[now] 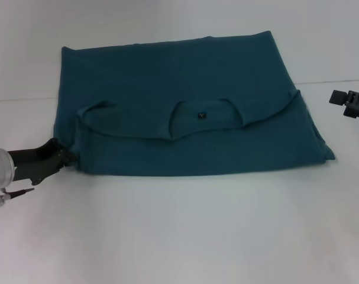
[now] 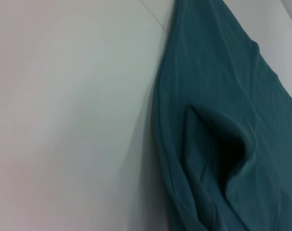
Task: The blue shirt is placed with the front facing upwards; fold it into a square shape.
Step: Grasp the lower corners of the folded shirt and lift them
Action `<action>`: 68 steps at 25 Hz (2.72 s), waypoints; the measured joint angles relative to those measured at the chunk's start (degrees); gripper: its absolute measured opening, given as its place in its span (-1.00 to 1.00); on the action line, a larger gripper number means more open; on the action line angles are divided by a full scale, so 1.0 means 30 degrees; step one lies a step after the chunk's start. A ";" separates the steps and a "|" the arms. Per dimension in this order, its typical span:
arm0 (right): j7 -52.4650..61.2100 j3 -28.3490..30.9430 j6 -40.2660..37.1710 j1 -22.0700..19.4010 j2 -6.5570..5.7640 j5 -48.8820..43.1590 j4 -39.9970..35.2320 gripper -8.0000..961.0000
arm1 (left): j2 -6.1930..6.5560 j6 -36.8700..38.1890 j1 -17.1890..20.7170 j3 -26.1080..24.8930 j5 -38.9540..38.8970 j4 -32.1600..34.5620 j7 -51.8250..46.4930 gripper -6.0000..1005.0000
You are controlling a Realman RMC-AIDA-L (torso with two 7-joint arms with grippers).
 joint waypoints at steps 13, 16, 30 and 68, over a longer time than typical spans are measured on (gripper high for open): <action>0.2045 -0.0231 -0.3331 0.1001 -0.1827 -0.3627 0.0026 0.67 | 0.0456 0.2404 0.0031 -0.0039 -0.0308 0.1153 0.1389 -0.88; 0.4013 -0.0230 -0.3998 0.1428 -0.2644 -0.4570 -0.0102 0.67 | 0.0495 0.2516 -0.0017 0.0073 -0.0159 0.1379 0.1681 -0.88; 0.8024 -0.0371 -0.1488 0.4691 -0.2444 -1.2790 0.0714 0.65 | 0.0468 0.3141 -0.0054 0.0128 -0.0173 0.1673 0.2170 -0.88; 0.8102 -0.2853 0.6620 0.5704 -0.0310 -1.3528 0.2840 0.60 | 0.0344 0.2896 0.0032 -0.0048 -0.0363 0.1906 0.2184 -0.88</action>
